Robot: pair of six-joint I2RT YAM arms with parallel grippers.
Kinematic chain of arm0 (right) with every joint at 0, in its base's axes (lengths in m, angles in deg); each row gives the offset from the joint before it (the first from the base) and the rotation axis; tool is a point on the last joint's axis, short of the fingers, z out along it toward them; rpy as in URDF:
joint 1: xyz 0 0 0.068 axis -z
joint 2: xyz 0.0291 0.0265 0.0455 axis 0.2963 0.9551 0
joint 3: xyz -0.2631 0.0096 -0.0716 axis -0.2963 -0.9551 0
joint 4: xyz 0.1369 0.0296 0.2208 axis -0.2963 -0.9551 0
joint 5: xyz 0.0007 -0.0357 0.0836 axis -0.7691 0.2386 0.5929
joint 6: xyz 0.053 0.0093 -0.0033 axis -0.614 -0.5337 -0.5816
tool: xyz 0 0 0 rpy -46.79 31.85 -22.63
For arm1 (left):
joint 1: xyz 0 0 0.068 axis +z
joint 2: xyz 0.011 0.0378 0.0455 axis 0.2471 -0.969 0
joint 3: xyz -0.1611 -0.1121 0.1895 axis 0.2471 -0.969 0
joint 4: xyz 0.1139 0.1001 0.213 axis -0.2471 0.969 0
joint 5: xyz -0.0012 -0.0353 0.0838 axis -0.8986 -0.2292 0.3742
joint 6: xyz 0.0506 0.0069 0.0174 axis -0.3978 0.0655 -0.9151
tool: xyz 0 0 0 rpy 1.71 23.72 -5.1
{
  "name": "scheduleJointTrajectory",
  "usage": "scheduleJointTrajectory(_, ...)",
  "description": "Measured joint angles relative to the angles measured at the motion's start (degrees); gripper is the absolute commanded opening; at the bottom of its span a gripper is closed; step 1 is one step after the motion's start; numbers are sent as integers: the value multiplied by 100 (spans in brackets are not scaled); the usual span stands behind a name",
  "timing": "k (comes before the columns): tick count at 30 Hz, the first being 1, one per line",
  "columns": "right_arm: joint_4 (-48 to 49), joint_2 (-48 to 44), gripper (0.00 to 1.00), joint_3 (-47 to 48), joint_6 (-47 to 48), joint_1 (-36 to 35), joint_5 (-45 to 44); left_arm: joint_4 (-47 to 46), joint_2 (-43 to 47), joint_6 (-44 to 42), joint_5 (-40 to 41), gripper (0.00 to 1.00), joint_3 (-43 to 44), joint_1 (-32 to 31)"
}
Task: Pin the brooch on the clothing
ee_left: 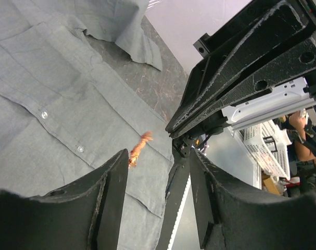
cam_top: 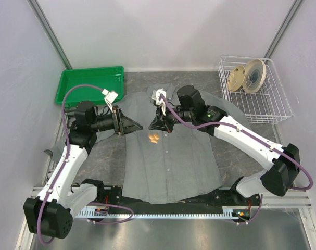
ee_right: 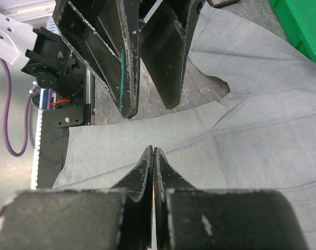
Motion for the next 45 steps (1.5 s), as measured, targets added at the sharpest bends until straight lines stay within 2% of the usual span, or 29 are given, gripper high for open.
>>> scheduleJointTrajectory(3,2,13,0,44,-76,0,52,-138,-4,-68,-120,54,0,0)
scheduleJointTrajectory(9,20,85,0,140,-131,0,57,-321,22,-208,-243,58,-168,0)
scheduleJointTrajectory(12,-232,162,22,221,87,2,4,-186,44,-404,-247,61,-282,2)
scheduleJointTrajectory(13,-328,184,38,234,188,4,-35,-120,44,-505,-245,61,-282,7)
scheduleJointTrajectory(16,-898,216,55,212,763,96,-166,151,46,-815,-240,63,-280,57)
scheduleJointTrajectory(21,-1707,400,60,-140,1617,343,-787,691,33,-1220,-175,63,-280,111)
scheduleJointTrajectory(24,-1895,507,60,-553,1746,396,-1283,828,33,-1292,-76,63,-282,114)
scheduleJointTrajectory(25,-1908,518,63,-734,1746,407,-1475,833,33,-1294,-63,63,-286,114)
scheduleJointTrajectory(32,-1631,503,72,-1757,1672,358,-2382,817,0,-1294,35,61,-376,133)
scheduleJointTrajectory(45,-826,929,74,-1801,1427,-48,-2778,809,-94,-1294,39,61,-376,133)
